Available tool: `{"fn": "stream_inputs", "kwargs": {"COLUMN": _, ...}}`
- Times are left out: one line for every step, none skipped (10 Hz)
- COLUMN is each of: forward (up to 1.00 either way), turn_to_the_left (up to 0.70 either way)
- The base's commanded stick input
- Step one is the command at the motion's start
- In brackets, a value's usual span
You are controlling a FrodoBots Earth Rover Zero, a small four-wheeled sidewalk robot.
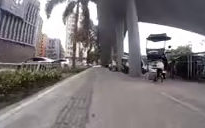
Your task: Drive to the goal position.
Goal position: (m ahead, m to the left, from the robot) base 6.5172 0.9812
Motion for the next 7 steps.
{"fn": "stream_inputs", "kwargs": {"forward": 0.70, "turn_to_the_left": 0.00}}
{"fn": "stream_inputs", "kwargs": {"forward": 0.70, "turn_to_the_left": 0.00}}
{"fn": "stream_inputs", "kwargs": {"forward": 0.70, "turn_to_the_left": 0.00}}
{"fn": "stream_inputs", "kwargs": {"forward": 0.70, "turn_to_the_left": 0.00}}
{"fn": "stream_inputs", "kwargs": {"forward": 0.70, "turn_to_the_left": 0.00}}
{"fn": "stream_inputs", "kwargs": {"forward": 0.70, "turn_to_the_left": 0.00}}
{"fn": "stream_inputs", "kwargs": {"forward": 0.70, "turn_to_the_left": 0.00}}
